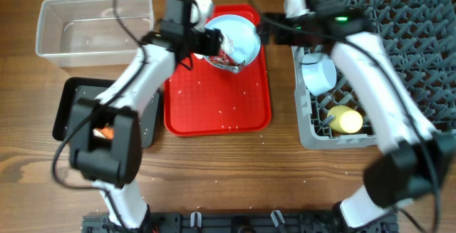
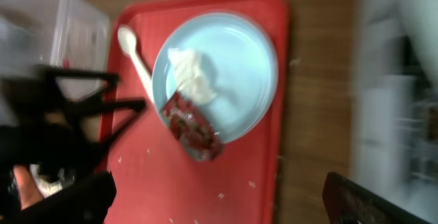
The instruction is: Sort waste into correct bins and load items into the dishwasher rack
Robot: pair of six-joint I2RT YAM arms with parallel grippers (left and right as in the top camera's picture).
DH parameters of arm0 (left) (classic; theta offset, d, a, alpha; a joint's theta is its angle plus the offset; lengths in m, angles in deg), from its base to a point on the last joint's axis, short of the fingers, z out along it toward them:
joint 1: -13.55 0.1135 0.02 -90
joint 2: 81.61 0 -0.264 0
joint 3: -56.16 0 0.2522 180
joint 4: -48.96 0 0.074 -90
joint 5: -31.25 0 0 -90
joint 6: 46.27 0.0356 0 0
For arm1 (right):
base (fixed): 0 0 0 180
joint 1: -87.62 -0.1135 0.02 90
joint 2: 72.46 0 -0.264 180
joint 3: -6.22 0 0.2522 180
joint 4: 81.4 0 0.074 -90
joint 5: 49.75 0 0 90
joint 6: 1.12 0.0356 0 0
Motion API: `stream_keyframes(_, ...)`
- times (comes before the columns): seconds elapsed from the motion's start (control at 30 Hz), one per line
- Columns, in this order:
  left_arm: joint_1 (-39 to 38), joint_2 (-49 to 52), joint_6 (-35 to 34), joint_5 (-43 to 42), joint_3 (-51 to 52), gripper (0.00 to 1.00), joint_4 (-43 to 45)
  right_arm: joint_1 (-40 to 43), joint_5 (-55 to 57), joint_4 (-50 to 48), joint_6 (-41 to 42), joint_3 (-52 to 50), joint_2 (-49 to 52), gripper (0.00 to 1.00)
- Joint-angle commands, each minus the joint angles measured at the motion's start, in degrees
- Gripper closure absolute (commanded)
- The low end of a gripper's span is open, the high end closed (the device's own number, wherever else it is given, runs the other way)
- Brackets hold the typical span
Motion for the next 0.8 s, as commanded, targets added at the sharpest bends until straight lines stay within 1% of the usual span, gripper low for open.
stream_keyframes(0.0, -3.87, 7.8, 7.26, 2.45, -0.11, 0.17, 5.31, 8.13, 6.32, 4.46, -1.95, 2.95, -15.8, 0.0)
stream_keyframes(0.03, -4.9, 9.75, 8.74, 2.82, -0.11, 0.13, 6.62, 10.14, 7.61, 6.54, -2.03, 2.95, -18.62, 0.0)
stream_keyframes(0.1, -5.84, 12.13, 9.49, 6.49, -0.11, 0.12, 8.31, 12.24, 7.93, 9.81, -3.45, 2.95, -21.59, 0.0)
stream_keyframes(0.13, -6.03, 13.42, 9.49, 8.17, -0.11, 0.12, 9.35, 12.63, 8.87, 11.47, -3.45, 2.95, -22.23, 0.0)
stream_keyframes(0.17, -6.08, 14.4, 9.46, 9.01, -0.11, 0.16, 10.14, 12.63, 9.53, 12.48, -3.48, 2.95, -22.23, 0.0)
stream_keyframes(0.2, -6.08, 15.17, 9.44, 9.31, -0.11, 0.24, 10.54, 12.63, 9.81, 13.11, -3.45, 2.93, -22.01, 0.0)
stream_keyframes(0.23, -6.05, 15.47, 9.42, 9.33, -0.11, 0.52, 10.54, 12.63, 9.77, 13.2, -3.43, 2.93, -21.79, 0.0)
stream_keyframes(0.27, -6.05, 15.47, 9.25, 9.33, -0.11, 0.87, 10.43, 12.63, 9.77, 13.11, -3.37, 2.93, -21.62, 0.0)
stream_keyframes(0.3, -6.08, 15.47, 9.25, 9.33, -0.11, 0.95, 10.43, 12.63, 9.75, 13.09, -3.39, 2.93, -21.53, 0.0)
stream_keyframes(0.33, -6.12, 15.43, 8.48, 9.31, -0.11, 0.96, 10.58, 12.63, 9.77, 13.11, -3.39, 2.93, -21.42, 0.0)
stream_keyframes(0.4, -5.99, 13.94, 3.89, 9.31, -0.74, 0.96, 10.32, 12.63, 9.77, 13.16, -3.41, 2.93, -21.4, 0.0)
stream_keyframes(0.47, -5.64, 10.75, 1.42, 9.33, -2.75, 0.96, 7.82, 12.63, 9.77, 13.16, -3.41, 2.93, -21.35, 0.0)
stream_keyframes(0.5, -5.35, 7.96, 0.79, 9.29, -4.52, 0.96, 5.77, 12.63, 9.77, 13.16, -3.41, 2.93, -21.27, 0.0)
stream_keyframes(0.53, -5.29, 6.4, 0.79, 9.29, -5.25, 0.96, 5.6, 12.63, 9.77, 13.16, -3.45, 2.93, -21.2, 0.0)
stream_keyframes(0.57, -5.29, 4.59, 0.83, 9.29, -5.84, 0.96, 7.61, 12.63, 9.79, 13.16, -3.52, 2.93, -20.98, 0.0)
stream_keyframes(0.6, -5.31, 4.26, 0.83, 9.27, -5.84, 0.89, 10.36, 12.63, 9.77, 13.2, -3.89, 2.93, -20.76, 0.0)
stream_keyframes(0.67, -5.38, 5.77, 1.51, 9.27, -5.84, 0.52, 12.98, 12.63, 9.77, 13.9, -3.87, 2.93, -20.11, 0.0)
stream_keyframes(0.7, -5.42, 7.43, 1.7, 9.29, -5.84, 0.46, 13.44, 12.63, 9.77, 14.27, -3.87, 2.93, -19.82, 0.0)
stream_keyframes(0.73, -5.42, 10.58, 1.68, 9.22, -5.84, 0.36, 14.56, 12.63, 9.77, 14.56, -3.85, 2.89, -19.58, 0.0)
stream_keyframes(0.77, -5.42, 13.09, 1.68, 8.9, -5.84, 0.34, 15.54, 12.63, 9.77, 14.64, -3.87, 2.8, -19.52, 0.0)
